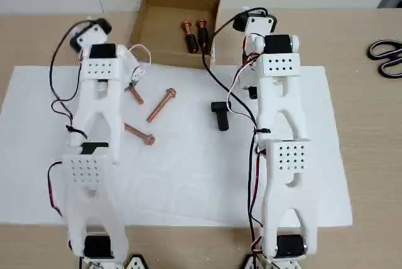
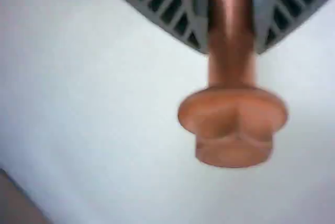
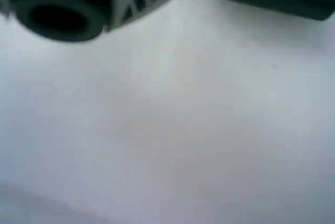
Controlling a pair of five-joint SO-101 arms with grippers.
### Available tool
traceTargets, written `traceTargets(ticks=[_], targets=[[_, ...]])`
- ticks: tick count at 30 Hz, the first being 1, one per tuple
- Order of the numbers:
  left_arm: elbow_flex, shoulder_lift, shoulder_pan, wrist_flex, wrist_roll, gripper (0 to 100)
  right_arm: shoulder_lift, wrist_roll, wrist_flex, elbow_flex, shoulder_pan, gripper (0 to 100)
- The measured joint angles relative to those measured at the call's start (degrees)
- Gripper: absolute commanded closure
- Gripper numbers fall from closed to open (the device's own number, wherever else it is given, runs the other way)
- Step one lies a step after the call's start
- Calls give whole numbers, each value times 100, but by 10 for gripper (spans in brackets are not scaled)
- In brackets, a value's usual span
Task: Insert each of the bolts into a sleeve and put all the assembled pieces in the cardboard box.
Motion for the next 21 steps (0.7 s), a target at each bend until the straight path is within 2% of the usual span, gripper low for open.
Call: traceTargets(ticks=[7,15,18,21], targets=[[-1758,0,360,1468,-967,994,0,0,0,0,0,995],[-2277,-9,387,1591,-1090,994,-721,0,9,114,0,995],[-2224,-229,413,1591,-1090,994,-1389,53,9,598,0,995],[-1855,-1002,404,1591,-1143,994,-2268,211,9,1433,0,995]])
